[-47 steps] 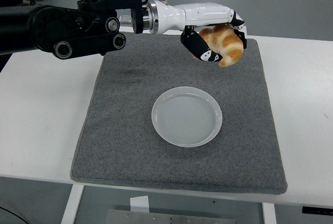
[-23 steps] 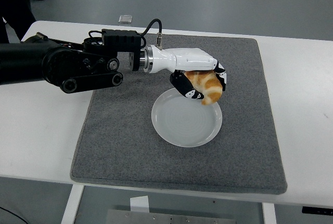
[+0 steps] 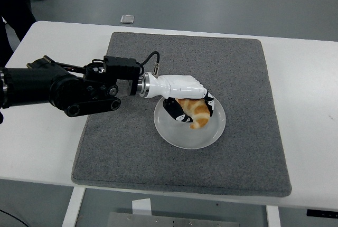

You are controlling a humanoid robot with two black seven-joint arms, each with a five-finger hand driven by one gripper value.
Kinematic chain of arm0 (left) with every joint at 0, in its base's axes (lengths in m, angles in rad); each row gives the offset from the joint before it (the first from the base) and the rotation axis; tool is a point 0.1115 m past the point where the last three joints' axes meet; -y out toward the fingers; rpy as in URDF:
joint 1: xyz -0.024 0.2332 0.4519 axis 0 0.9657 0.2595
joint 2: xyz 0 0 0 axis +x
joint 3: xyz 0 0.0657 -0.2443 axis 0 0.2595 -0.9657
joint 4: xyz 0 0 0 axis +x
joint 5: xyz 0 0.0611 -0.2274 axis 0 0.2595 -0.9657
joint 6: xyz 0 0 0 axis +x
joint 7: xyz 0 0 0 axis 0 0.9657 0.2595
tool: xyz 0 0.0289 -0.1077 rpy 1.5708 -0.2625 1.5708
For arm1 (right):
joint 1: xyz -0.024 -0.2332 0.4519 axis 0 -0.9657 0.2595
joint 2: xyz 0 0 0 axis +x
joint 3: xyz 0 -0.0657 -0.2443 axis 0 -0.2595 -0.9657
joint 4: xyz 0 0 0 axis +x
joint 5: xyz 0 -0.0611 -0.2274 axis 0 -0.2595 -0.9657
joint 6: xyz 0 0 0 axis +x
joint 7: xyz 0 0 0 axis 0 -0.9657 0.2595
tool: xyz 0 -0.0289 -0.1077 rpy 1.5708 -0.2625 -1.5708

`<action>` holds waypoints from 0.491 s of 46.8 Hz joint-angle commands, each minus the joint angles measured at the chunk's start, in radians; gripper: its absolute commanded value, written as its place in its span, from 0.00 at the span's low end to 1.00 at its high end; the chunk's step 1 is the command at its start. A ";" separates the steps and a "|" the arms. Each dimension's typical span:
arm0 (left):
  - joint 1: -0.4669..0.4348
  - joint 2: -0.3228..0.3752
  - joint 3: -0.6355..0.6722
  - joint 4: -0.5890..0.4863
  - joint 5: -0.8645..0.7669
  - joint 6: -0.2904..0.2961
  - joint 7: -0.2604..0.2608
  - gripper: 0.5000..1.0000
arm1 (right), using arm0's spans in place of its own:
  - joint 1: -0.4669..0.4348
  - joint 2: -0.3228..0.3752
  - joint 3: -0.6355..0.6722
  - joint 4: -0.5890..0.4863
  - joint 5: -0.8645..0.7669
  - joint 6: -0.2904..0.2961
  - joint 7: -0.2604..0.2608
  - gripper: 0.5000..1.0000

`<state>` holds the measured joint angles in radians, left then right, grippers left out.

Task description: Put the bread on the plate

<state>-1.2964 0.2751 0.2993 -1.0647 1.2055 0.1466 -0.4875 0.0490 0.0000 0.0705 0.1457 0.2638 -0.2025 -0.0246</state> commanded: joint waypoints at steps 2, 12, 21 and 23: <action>0.008 -0.001 0.000 0.008 0.002 0.001 0.003 0.00 | 0.000 0.000 0.000 0.000 0.000 0.000 0.000 0.90; 0.020 -0.007 0.000 0.020 0.014 0.001 0.004 0.00 | 0.000 0.000 0.000 0.000 0.000 0.000 0.000 0.90; 0.031 -0.007 0.003 0.029 0.016 0.001 0.004 0.00 | 0.000 0.000 0.000 0.000 0.000 0.000 0.000 0.90; 0.035 -0.007 0.003 0.031 0.016 0.001 0.004 0.00 | 0.000 0.000 0.000 0.000 0.000 0.000 0.000 0.90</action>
<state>-1.2660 0.2684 0.3015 -1.0375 1.2211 0.1468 -0.4832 0.0491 0.0000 0.0706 0.1457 0.2638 -0.2025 -0.0246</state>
